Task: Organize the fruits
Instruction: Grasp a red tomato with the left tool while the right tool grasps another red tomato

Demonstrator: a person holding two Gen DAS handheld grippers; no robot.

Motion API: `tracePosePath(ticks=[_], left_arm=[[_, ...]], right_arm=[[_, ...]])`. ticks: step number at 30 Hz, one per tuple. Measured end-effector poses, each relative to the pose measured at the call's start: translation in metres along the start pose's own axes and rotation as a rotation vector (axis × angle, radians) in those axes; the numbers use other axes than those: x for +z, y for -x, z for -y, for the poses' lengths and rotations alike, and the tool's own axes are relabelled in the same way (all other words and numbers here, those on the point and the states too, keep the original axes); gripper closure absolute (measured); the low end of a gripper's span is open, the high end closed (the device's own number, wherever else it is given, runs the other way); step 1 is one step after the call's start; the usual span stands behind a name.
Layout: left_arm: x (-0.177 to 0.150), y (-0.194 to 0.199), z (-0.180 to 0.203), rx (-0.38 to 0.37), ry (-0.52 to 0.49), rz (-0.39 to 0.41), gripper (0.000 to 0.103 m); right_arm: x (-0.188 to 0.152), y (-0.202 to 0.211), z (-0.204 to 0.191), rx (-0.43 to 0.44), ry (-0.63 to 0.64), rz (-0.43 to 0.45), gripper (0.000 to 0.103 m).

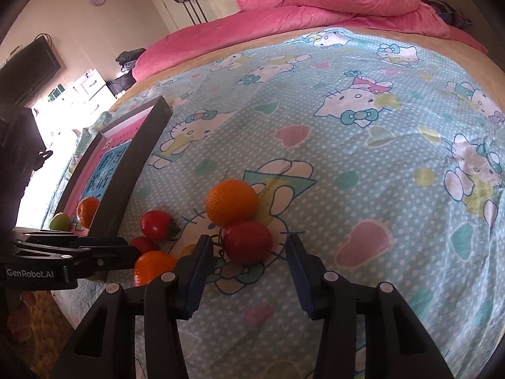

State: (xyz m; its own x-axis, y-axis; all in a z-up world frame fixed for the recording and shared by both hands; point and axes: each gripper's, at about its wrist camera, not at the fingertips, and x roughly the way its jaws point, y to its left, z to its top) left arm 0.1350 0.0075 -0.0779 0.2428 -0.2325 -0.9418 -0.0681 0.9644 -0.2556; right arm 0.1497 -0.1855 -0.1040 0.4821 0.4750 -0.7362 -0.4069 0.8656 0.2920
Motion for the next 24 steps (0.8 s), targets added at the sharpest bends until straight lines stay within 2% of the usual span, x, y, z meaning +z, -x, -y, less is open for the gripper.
tracePosePath(ticks=[7, 12, 18, 20, 24], left_arm=[[0.0044, -0.0037, 0.0037, 0.004, -0.004, -0.007, 0.074], [0.0059, -0.0078, 0.007, 0.002, 0.001, -0.009, 0.076], [0.0056, -0.0086, 0.0062, -0.004, 0.004, -0.005, 0.077], [0.0053, -0.0078, 0.0035, -0.014, 0.015, -0.001, 0.077], [0.0021, -0.0051, 0.0022, -0.021, 0.029, 0.014, 0.077]], right_arm=[[-0.0013, -0.0026, -0.0023, -0.001, 0.012, -0.007, 0.055], [0.0003, -0.0063, -0.0032, 0.014, 0.018, -0.005, 0.063], [0.0008, -0.0069, -0.002, 0.025, 0.013, -0.003, 0.064], [0.0007, -0.0045, -0.0005, 0.021, 0.009, 0.006, 0.069], [0.0006, 0.0003, 0.0055, 0.019, -0.009, 0.018, 0.069]])
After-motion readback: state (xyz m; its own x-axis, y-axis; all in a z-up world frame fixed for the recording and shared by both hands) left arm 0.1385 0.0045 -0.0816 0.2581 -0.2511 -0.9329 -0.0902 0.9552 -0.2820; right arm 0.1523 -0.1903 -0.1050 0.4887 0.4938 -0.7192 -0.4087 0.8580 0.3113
